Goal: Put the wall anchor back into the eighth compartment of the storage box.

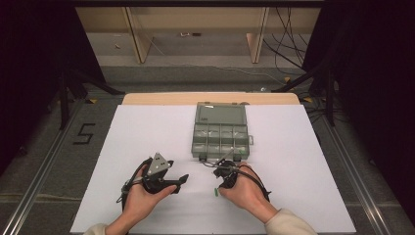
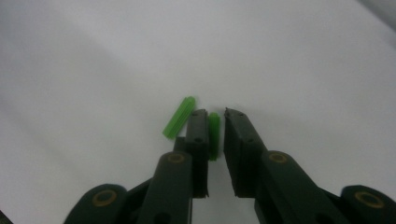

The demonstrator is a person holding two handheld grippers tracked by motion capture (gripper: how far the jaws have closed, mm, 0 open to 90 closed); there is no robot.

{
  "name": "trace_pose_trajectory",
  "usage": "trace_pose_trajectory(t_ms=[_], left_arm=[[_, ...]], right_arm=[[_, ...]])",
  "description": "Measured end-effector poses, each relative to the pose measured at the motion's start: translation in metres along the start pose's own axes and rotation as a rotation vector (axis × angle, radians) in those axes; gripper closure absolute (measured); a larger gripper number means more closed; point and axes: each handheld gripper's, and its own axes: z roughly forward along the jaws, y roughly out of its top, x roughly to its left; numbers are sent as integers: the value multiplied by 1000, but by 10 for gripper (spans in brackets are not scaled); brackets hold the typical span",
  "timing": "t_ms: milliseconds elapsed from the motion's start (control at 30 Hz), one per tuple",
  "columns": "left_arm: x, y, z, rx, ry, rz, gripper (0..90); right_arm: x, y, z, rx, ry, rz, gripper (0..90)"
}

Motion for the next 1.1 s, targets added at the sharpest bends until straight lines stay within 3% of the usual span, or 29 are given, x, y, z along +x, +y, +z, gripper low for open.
trace_pose_trajectory(t_ms=[300,600,733,833,1100], left_arm=[[0,0,0,0,2,0,271],[0,0,1,-4,-2,-3,270],[0,0,1,-5,-1,-3,271],[2,0,-1,16,1,19,271],[1,0,0,5,-5,5,271]], right_arm=[[-2,1,-1,11,5,-25,844],[-4,1,-1,13,16,-18,846],[-5,1,-3,-17,15,-14,847],[-6,2,-5,-13,16,-8,847],[-8,2,-7,-33,11,-7,847]])
